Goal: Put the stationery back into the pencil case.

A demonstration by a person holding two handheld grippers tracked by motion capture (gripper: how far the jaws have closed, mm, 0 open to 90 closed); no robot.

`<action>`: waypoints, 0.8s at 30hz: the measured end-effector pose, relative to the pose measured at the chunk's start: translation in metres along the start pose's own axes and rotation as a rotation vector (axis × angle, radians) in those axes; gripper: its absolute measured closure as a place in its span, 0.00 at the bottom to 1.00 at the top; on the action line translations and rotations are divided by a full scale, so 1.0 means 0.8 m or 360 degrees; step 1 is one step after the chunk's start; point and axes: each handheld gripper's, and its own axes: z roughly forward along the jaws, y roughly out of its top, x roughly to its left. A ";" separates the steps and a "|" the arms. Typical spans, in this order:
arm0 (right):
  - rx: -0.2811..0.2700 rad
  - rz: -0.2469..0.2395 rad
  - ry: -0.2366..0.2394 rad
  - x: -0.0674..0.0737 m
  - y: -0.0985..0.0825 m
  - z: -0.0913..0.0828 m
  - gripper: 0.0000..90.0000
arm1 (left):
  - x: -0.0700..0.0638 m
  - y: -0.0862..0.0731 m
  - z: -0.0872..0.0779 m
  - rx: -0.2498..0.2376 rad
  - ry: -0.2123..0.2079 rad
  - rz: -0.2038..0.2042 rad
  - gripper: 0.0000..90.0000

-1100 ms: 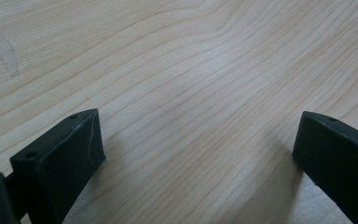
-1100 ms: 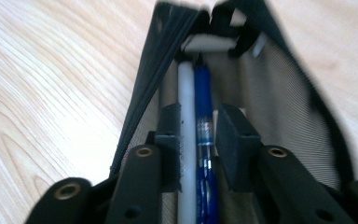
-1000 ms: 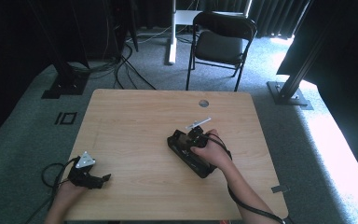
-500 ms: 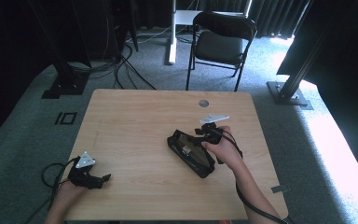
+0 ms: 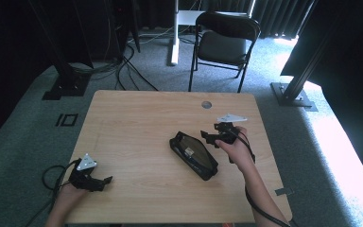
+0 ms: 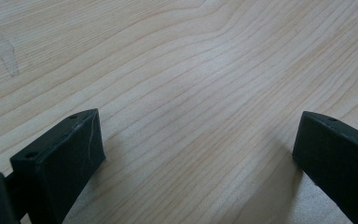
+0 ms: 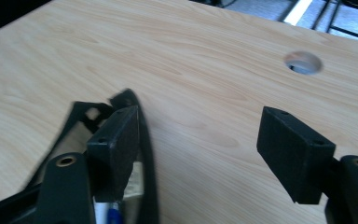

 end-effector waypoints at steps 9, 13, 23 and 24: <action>-0.0005 0.0105 -0.0128 -0.031 -0.024 -0.005 0.25 | 0.000 0.000 0.000 0.0000 0.0000 0.0000 0.02; -0.0008 0.0170 -0.0170 -0.044 -0.034 -0.010 0.25 | 0.000 0.000 0.000 0.0000 0.0000 -0.0001 0.02; 0.0111 0.0268 -0.0331 -0.072 -0.066 -0.012 0.21 | 0.000 0.000 0.000 0.0000 0.0000 0.0000 0.02; 0.0117 0.0275 -0.0343 -0.074 -0.070 -0.012 0.20 | 0.000 0.000 0.000 0.0000 0.0000 0.0000 0.02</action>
